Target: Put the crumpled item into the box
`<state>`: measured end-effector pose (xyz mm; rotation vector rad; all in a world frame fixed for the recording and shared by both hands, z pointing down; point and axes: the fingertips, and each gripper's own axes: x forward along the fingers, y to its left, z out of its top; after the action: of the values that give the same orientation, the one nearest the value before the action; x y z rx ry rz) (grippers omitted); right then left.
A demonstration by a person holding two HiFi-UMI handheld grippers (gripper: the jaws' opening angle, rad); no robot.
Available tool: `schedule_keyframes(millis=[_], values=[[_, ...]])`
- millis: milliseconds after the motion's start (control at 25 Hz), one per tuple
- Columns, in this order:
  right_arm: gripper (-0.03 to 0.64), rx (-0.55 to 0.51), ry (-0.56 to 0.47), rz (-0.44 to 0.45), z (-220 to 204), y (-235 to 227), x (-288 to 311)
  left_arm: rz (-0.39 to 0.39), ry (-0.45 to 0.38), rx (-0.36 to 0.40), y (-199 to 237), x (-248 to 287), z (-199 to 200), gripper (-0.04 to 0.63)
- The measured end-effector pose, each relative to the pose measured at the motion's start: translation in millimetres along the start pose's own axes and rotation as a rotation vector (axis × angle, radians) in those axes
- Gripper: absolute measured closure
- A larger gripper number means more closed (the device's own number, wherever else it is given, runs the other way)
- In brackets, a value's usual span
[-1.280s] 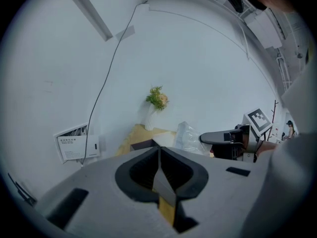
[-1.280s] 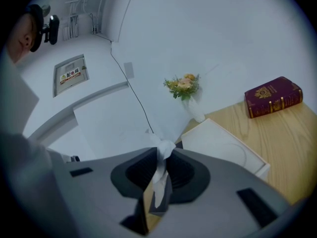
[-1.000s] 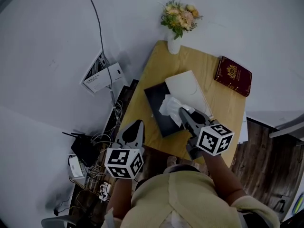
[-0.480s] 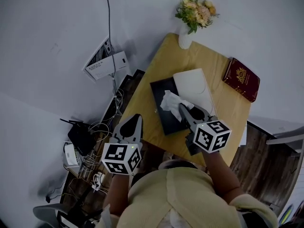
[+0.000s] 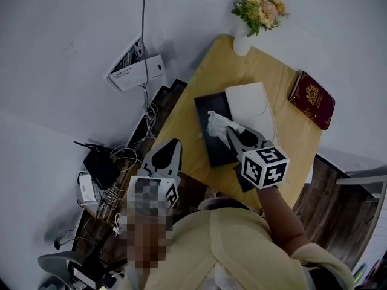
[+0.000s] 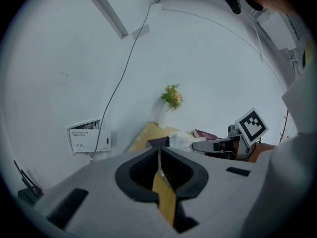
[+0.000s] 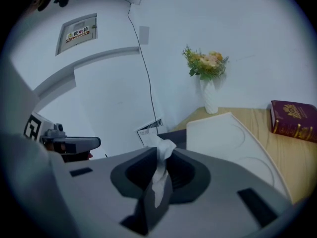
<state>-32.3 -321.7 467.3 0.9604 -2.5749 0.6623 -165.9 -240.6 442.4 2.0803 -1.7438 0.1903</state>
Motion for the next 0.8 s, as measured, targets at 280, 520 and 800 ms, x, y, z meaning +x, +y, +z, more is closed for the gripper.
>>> schedule_keyframes(millis=[280, 520, 800], values=[[0.546, -0.035, 0.025, 0.005, -2.6, 4.0, 5.7, 0.007, 0.004, 0.000, 2.6, -2.1, -1.5, 0.561], [0.546, -0.104, 0.038, -0.004, -4.4, 5.0, 9.0, 0.000, 0.003, 0.003, -0.6, -0.9, -2.6, 0.561], [0.461, -0.137, 0.025, 0.019, 0.0, 11.3, 12.2, 0.003, -0.004, -0.002, 0.1, -4.2, -2.5, 0.561]])
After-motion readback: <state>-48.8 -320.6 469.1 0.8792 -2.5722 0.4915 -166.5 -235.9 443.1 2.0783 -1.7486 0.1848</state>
